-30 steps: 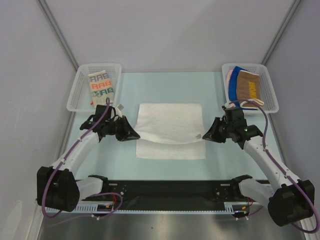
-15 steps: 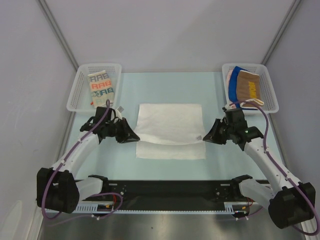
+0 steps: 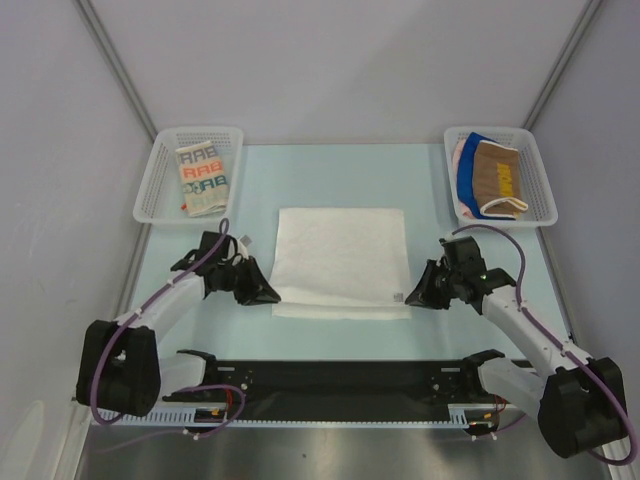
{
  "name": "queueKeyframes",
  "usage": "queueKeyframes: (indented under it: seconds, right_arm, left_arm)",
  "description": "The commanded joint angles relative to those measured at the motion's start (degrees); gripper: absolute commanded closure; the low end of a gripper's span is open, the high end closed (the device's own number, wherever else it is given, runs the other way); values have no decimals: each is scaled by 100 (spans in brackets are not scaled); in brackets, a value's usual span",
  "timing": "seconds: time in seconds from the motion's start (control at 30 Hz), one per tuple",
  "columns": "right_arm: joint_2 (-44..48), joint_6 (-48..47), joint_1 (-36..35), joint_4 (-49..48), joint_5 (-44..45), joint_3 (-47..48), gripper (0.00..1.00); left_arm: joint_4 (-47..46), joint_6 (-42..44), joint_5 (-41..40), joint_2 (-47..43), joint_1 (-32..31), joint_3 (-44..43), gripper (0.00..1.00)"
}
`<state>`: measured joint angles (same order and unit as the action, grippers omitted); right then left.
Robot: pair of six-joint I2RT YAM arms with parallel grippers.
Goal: Fold and stack the towels
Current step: Fold the towel
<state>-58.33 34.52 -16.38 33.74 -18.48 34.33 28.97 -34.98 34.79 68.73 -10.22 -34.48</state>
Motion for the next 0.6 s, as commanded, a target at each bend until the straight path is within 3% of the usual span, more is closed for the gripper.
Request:
queueKeyframes:
  seconds: [0.0,0.57]
  right_arm:
    - [6,46,-58,-279,2,-171,100]
    - [-592,99,-208,-1009,20,-778,100]
  left_arm:
    - [-356,-61,55,105,-33,134,99]
    - [-753,-61,-24,659,-112,477,99]
